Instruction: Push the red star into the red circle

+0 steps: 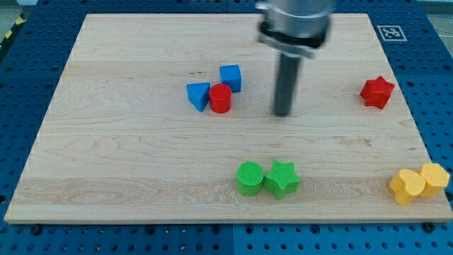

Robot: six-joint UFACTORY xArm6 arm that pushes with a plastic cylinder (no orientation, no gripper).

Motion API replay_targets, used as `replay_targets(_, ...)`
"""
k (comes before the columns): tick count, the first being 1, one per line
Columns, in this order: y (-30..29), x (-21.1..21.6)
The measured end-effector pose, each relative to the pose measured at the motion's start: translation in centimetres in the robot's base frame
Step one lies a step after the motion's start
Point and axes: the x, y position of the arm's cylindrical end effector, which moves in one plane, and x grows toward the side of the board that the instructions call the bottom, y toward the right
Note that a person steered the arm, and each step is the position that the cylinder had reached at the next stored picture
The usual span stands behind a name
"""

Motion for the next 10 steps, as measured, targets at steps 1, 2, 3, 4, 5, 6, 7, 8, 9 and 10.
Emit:
replay_targets(1, 11.1, 2.9)
replay_targets(2, 21.0, 2.3)
replay_targets(3, 22.2, 0.4)
replay_targets(4, 20.6, -1.2)
replay_targets(5, 16.5, -2.6)
replay_targets(6, 10.5, -3.2)
replay_targets(7, 6.9, -3.4)
replay_targets(8, 11.4, -3.3)
replay_targets(9, 14.4, -4.8)
replay_targets(10, 12.0, -5.8)
